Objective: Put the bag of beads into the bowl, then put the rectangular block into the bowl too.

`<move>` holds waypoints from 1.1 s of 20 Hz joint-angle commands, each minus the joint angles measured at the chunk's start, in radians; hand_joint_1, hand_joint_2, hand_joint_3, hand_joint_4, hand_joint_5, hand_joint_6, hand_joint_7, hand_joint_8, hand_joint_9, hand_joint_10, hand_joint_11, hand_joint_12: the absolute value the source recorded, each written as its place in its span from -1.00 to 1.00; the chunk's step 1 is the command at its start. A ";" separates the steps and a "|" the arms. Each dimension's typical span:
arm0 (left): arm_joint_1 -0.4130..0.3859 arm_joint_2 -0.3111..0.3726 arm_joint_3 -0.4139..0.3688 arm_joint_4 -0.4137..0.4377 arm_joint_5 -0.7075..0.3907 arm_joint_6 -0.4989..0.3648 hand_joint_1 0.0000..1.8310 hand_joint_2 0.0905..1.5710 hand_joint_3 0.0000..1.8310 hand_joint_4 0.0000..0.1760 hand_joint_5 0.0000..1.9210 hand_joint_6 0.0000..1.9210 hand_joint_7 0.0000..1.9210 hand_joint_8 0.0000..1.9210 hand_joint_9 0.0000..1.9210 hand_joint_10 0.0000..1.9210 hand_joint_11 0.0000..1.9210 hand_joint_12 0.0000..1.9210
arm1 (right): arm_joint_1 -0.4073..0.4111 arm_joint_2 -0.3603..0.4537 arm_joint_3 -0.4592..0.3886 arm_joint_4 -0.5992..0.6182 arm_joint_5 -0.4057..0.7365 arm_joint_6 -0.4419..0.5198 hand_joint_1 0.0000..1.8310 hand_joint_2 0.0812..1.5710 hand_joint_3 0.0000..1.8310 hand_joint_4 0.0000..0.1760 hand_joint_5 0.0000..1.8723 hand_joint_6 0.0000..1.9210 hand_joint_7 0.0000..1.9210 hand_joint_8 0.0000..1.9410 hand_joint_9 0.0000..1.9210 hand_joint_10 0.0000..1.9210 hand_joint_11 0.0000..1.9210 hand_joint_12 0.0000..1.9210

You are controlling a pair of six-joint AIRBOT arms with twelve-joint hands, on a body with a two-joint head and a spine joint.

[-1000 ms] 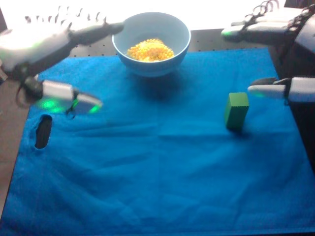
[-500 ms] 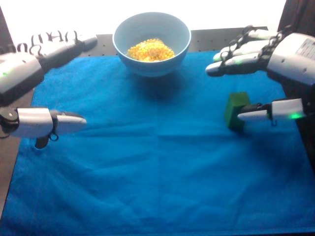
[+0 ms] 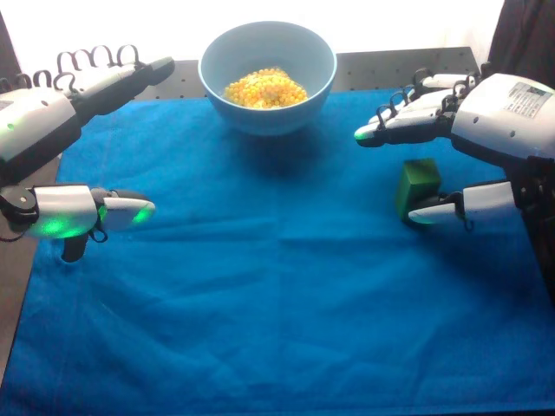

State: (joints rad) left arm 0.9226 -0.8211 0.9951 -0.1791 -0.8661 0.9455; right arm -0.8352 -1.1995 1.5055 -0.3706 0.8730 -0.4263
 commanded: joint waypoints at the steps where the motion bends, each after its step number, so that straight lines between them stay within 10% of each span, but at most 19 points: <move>1: -0.010 -0.002 0.002 -0.004 -0.123 -0.006 -0.08 0.32 -0.99 0.89 -1.00 -1.00 -0.97 -0.99 -0.98 -0.99 -1.00 -0.97 | 0.018 -0.001 0.007 0.040 0.096 0.000 -0.04 0.26 -1.00 -0.61 -0.47 -1.00 -0.46 -1.00 -0.44 -0.99 -0.75 -0.22; 2: -0.010 -0.002 0.002 -0.004 -0.123 -0.006 -0.09 0.32 -0.99 0.94 -1.00 -1.00 -0.96 -0.99 -0.98 -0.99 -0.98 -0.96 | 0.019 -0.001 0.008 0.040 0.093 0.000 -0.06 0.23 -1.00 -0.16 -0.46 -1.00 -0.43 -1.00 -0.43 -0.99 -0.84 -0.05; 3: -0.010 -0.003 0.003 -0.004 -0.122 -0.006 -0.11 0.32 -1.00 0.96 -1.00 -1.00 -0.94 -1.00 -0.97 -1.00 -1.00 -0.86 | 0.019 -0.001 0.009 0.040 0.092 0.000 -0.04 0.22 -1.00 -0.16 -0.43 -1.00 -0.40 -1.00 -0.38 -0.98 -0.87 0.12; 8: -0.010 -0.006 0.002 -0.004 -0.120 -0.007 -0.09 0.33 -1.00 0.86 -1.00 -1.00 -0.94 -1.00 -0.95 -1.00 -1.00 -0.77 | 0.019 -0.003 0.008 0.036 0.088 0.000 0.00 0.20 -1.00 -1.00 -0.19 -0.99 -0.23 -0.98 -0.07 -0.84 -0.44 0.34; 13: -0.009 -0.009 0.002 -0.004 -0.112 -0.007 -0.08 0.31 -1.00 0.61 -0.98 -1.00 -0.89 -0.98 -0.92 -0.99 -1.00 -0.78 | 0.019 -0.005 0.009 0.033 0.083 0.000 0.09 0.24 -1.00 -1.00 0.00 -1.00 0.00 -0.99 -0.03 -0.47 -0.29 0.46; 14: -0.009 -0.010 0.002 -0.003 -0.109 -0.007 -0.07 0.31 -1.00 0.64 -0.98 -1.00 -0.89 -0.99 -0.93 -1.00 -1.00 -0.84 | 0.019 -0.005 0.009 0.032 0.082 0.000 0.14 0.32 -1.00 -0.21 0.09 -0.28 0.07 -0.99 -0.06 -0.29 -0.30 0.54; 15: -0.009 -0.010 0.003 -0.001 -0.105 -0.007 -0.08 0.30 -1.00 0.69 -0.98 -1.00 -0.89 -1.00 -0.94 -1.00 -1.00 -0.89 | 0.019 -0.005 0.009 0.032 0.082 0.000 0.15 0.37 -1.00 -0.12 0.06 -0.05 0.07 -1.00 -0.10 -0.23 -0.31 0.56; 16: -0.009 -0.010 0.003 0.001 -0.101 -0.007 -0.08 0.30 -1.00 0.70 -0.98 -1.00 -0.90 -1.00 -0.94 -1.00 -1.00 -0.90 | 0.019 -0.005 0.009 0.032 0.082 0.000 0.15 0.38 -1.00 -0.19 0.04 0.02 0.07 -1.00 -0.12 -0.19 -0.31 0.57; 19: -0.009 -0.011 0.003 0.002 -0.097 -0.008 -0.14 0.28 -1.00 0.60 -0.98 -1.00 -0.91 -1.00 -0.90 -1.00 -1.00 -0.75 | 0.019 -0.006 0.009 0.032 0.082 0.000 0.12 0.38 -1.00 0.62 0.03 0.04 0.12 -0.99 -0.15 -0.01 -0.29 0.67; 21: -0.009 -0.012 0.003 0.003 -0.094 -0.008 -0.13 0.29 -1.00 0.59 -0.98 -1.00 -0.93 -1.00 -0.91 -1.00 -1.00 -0.79 | 0.019 -0.006 0.009 0.033 0.082 0.000 0.13 0.39 -1.00 0.23 0.03 0.04 0.15 -0.98 -0.16 0.04 -0.30 0.68; 22: -0.009 -0.013 0.003 0.003 -0.093 -0.008 -0.13 0.29 -1.00 0.59 -0.97 -1.00 -0.92 -1.00 -0.91 -1.00 -1.00 -0.75 | 0.019 -0.006 0.009 0.033 0.083 0.000 0.12 0.38 -1.00 0.50 0.04 0.03 0.17 -0.98 -0.17 0.06 -0.31 0.69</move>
State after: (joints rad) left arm 0.9226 -0.8318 0.9951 -0.1753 -0.8478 0.9436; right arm -0.8352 -1.2018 1.5089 -0.3775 0.8547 -0.4255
